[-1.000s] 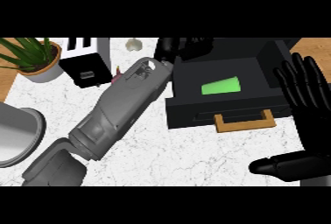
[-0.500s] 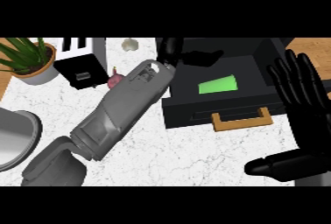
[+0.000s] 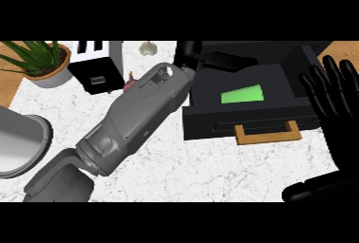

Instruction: Pick up the cup, place it into the drawer and close the drawer

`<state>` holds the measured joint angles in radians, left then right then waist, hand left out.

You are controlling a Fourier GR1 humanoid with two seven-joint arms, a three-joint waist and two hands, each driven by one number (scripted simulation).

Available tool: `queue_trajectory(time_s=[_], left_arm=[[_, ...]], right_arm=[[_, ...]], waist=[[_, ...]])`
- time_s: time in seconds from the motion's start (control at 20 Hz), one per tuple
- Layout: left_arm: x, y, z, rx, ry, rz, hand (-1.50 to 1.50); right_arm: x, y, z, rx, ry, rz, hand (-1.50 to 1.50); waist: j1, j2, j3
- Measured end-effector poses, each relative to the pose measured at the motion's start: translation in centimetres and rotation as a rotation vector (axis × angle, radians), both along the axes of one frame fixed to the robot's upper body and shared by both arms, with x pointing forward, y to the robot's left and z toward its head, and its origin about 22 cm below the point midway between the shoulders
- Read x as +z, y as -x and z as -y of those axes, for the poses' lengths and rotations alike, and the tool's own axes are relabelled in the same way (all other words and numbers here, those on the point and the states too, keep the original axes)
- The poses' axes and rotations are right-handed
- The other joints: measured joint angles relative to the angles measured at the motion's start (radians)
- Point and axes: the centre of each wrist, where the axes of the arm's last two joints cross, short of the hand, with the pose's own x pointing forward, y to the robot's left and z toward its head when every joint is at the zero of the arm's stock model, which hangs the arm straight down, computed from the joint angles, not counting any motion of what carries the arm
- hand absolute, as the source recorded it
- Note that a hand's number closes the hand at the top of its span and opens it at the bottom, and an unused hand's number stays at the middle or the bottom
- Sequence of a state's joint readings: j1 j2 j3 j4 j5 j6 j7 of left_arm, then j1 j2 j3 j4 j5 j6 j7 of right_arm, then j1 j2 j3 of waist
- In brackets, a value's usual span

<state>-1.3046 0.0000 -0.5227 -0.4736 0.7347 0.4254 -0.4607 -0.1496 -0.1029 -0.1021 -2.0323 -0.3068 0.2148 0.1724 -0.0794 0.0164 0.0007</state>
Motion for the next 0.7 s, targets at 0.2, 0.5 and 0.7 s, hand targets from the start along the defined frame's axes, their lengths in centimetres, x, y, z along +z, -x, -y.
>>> queue_trajectory(time_s=[0.2, 0.5, 0.7], left_arm=[[0.8, 0.3, 0.1, -0.028, 0.077, -0.013, -1.50], [1.2, 0.1, -2.6, -0.009, 0.162, -0.030, -1.50], [1.0, 0.1, -6.3, 0.036, 0.210, -0.050, -1.50]], right_arm=[[0.1, 0.5, 0.8, 0.005, 0.015, 0.000, 1.50], [0.1, 1.6, 2.4, 0.038, 0.169, 0.012, 1.50], [0.7, 2.2, 2.5, 0.033, 0.272, 0.015, 1.50]], waist=[[0.037, -0.010, 0.000], [0.081, -0.021, -0.001], [0.097, -0.026, -0.001]])
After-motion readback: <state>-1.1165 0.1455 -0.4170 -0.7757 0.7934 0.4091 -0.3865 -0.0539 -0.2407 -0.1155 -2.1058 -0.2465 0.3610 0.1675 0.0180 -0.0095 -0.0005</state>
